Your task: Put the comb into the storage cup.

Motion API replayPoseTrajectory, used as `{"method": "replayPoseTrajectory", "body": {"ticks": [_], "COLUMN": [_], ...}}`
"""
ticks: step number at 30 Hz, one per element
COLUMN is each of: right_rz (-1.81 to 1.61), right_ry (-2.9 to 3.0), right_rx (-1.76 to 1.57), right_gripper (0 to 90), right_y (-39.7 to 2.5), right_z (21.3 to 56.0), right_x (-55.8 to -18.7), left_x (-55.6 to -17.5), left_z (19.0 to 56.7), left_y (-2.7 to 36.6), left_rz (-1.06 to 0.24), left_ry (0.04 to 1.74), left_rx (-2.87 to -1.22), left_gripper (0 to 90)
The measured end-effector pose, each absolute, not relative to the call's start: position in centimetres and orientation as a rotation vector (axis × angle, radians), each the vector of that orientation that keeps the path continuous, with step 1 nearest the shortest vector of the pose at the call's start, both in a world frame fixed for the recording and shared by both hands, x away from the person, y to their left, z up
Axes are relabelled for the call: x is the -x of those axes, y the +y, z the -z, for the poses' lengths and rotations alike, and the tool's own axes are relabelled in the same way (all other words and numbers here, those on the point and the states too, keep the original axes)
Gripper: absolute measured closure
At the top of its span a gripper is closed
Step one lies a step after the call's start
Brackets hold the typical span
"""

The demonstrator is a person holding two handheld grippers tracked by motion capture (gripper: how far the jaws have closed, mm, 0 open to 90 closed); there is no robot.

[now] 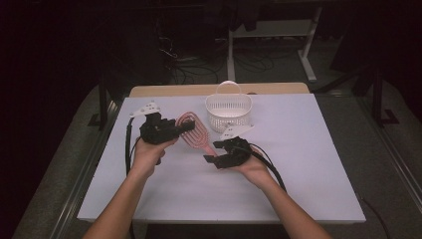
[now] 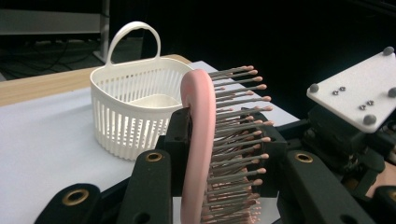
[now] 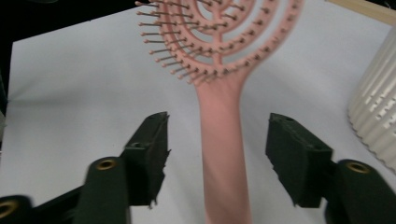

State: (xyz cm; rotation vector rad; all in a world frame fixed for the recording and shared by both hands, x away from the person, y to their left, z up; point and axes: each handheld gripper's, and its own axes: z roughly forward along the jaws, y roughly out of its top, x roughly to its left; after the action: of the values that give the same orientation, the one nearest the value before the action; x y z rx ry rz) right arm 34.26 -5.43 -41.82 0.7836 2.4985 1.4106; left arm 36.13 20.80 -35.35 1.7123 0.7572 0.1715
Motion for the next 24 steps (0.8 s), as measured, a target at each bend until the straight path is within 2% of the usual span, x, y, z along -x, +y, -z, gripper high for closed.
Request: {"method": "replayPoseTrajectory", "body": {"ticks": [9,13,19,24], "right_rz": [-1.401,-1.412,-1.377,-1.345], "right_ry": [2.487,2.445,2.405,2.412], "right_rx": [-0.865,-0.909,-0.931,-0.939], "right_gripper": [15.6,12.2,1.0,0.3], "right_y": [-8.0,-9.6,-11.7,-12.9], "right_z": [41.7,41.9,42.5,42.9], "right_x": [-33.9,-33.6,-32.8,-32.2], "left_x": [-36.1,-36.0,-36.0,-36.0], "left_z": [34.9,34.7,34.5,34.3], "left_y": [21.5,21.7,21.8,21.9], "left_rz": [-0.188,-0.191,-0.198,-0.206], "left_ry": [0.759,0.755,0.754,0.753], "left_rx": [-1.696,-1.694,-1.690,-1.689], "left_gripper": [66.0,66.1,66.1,66.1]}}
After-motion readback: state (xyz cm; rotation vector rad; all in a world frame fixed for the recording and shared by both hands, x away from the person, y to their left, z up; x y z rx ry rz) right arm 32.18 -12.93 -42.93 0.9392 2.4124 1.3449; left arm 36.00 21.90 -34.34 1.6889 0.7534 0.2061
